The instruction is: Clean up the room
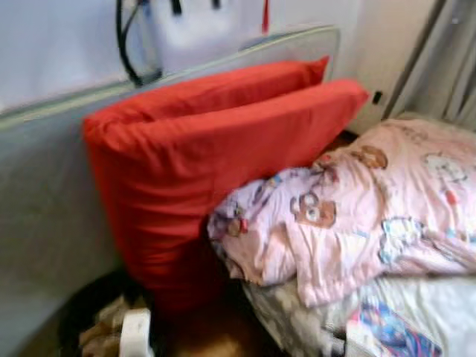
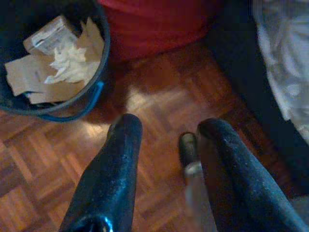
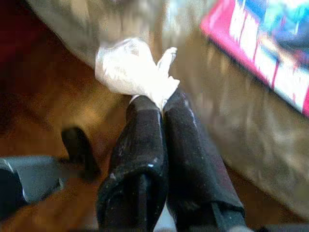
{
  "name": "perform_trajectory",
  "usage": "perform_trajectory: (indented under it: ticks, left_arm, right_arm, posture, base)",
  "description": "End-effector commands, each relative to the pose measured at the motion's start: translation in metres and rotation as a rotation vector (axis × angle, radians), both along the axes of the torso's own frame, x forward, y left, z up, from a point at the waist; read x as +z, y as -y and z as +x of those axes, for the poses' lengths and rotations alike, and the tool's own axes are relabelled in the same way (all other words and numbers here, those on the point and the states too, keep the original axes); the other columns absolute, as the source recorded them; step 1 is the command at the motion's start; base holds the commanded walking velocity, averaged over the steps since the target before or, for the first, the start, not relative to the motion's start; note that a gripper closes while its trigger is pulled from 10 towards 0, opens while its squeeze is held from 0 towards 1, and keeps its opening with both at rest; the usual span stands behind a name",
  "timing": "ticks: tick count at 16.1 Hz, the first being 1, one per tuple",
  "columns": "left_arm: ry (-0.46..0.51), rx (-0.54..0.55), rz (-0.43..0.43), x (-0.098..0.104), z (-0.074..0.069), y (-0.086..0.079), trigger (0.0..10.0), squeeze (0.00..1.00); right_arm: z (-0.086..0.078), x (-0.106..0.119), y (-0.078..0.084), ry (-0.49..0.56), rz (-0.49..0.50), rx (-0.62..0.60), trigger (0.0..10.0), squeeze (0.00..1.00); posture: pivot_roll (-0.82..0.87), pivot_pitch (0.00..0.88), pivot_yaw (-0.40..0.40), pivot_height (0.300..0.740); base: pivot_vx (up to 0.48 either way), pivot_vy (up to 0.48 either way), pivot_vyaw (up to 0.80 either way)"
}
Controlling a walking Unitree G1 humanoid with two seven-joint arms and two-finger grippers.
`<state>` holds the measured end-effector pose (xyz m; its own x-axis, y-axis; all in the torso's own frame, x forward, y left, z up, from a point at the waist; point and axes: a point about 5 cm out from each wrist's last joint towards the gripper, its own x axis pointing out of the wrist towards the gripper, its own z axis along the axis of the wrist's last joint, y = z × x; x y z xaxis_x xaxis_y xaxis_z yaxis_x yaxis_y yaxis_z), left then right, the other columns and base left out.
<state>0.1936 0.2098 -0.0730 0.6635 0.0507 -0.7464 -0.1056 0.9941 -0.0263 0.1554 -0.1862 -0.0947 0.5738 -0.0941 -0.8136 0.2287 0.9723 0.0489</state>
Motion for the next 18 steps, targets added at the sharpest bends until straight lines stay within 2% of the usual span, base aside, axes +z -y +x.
perform_trajectory:
  ticks: [1, 15, 18]
  left_arm:
    - [-0.041, -0.007, -0.007, -0.0056, -0.0088, 0.0031, 10.0, 0.0]
    - [-0.038, 0.006, -0.007, -0.0051, -0.0093, -0.0006, 10.0, 0.0]
    - [-0.037, 0.007, -0.008, -0.005, -0.0089, -0.0001, 10.0, 0.0]
  right_arm:
    - [0.0097, 0.0051, 0.0075, 0.031, -0.016, -0.011, 10.0, 0.0]
    - [0.015, 0.0074, 0.0039, 0.054, -0.02, 0.028, 10.0, 0.0]
    - [0.0159, 0.0081, 0.004, 0.069, -0.013, 0.009, 10.0, 0.0]
  posture:
    - [-0.07, 0.0, 0.047, 0.74]
    - [-0.07, 0.001, 0.046, 0.74]
    - [-0.07, 0.0, 0.045, 0.74]
  base:
    - [0.0, 0.27, 0.0]
    - [0.0, 0.269, 0.0]
    - [0.0, 0.27, 0.46]
